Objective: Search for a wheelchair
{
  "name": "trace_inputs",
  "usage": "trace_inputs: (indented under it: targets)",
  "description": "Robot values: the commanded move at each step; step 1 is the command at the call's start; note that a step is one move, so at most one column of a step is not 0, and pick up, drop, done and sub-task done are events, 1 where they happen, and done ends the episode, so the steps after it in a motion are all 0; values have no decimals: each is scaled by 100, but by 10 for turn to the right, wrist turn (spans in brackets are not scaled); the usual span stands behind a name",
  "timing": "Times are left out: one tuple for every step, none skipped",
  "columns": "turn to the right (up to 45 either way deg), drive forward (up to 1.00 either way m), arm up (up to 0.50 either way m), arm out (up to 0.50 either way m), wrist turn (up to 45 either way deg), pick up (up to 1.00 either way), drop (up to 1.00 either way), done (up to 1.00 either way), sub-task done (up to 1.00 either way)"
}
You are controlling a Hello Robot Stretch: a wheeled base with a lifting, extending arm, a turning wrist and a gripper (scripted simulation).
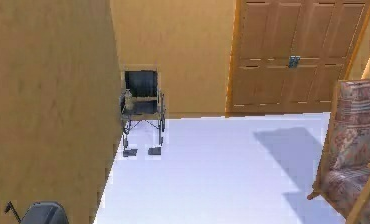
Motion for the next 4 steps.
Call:
trace_inputs:
  targets:
    - [0,100,0,0,0,0,0,0,0]
    - [270,0,0,0,0,0,0,0,0]
    - [0,10,0,0,0,0,0,0,0]
    - [-450,0,0,0,0,0,0,0,0]
